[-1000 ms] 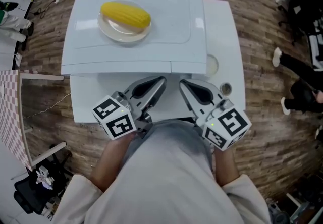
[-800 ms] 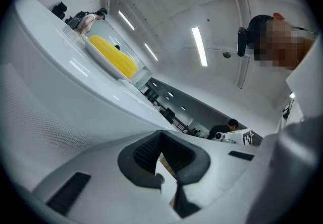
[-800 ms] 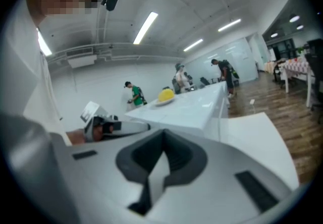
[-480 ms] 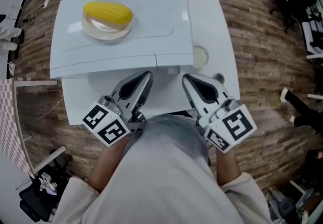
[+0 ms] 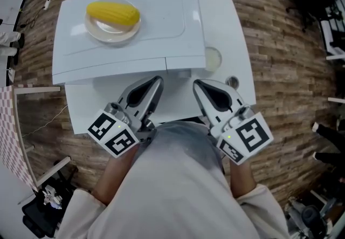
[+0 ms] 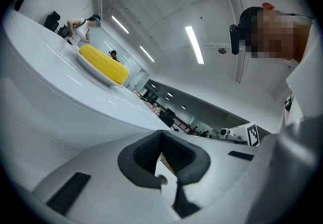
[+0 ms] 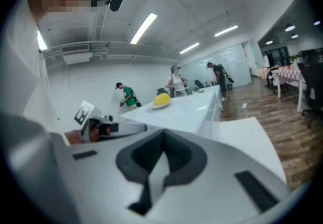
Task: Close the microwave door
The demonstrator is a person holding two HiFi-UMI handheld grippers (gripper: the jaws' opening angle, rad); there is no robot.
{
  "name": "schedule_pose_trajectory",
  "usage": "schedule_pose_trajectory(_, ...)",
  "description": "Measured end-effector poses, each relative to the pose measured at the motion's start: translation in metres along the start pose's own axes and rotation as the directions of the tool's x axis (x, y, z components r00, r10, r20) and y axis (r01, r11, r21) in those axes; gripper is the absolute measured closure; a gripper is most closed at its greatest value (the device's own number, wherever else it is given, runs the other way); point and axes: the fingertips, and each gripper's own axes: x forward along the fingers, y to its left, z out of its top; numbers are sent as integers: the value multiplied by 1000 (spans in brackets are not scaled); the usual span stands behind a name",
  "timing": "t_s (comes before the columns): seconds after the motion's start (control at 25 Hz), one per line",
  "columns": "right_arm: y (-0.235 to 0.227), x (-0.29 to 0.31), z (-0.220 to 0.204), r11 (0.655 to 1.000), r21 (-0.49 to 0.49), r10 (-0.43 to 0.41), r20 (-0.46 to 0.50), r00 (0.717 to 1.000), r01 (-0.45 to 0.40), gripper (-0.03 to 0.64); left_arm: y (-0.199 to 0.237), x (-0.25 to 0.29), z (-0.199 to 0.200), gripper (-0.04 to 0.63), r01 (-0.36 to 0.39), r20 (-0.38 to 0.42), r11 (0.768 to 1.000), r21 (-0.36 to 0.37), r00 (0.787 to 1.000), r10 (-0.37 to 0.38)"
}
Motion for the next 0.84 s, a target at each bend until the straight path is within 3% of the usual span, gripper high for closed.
schedule_pose_trajectory(0.84, 2, 2, -4, 1000, 20, 11, -10, 1000, -11, 594, 5, -3, -2, 577, -16, -2, 1000, 0, 1000, 16)
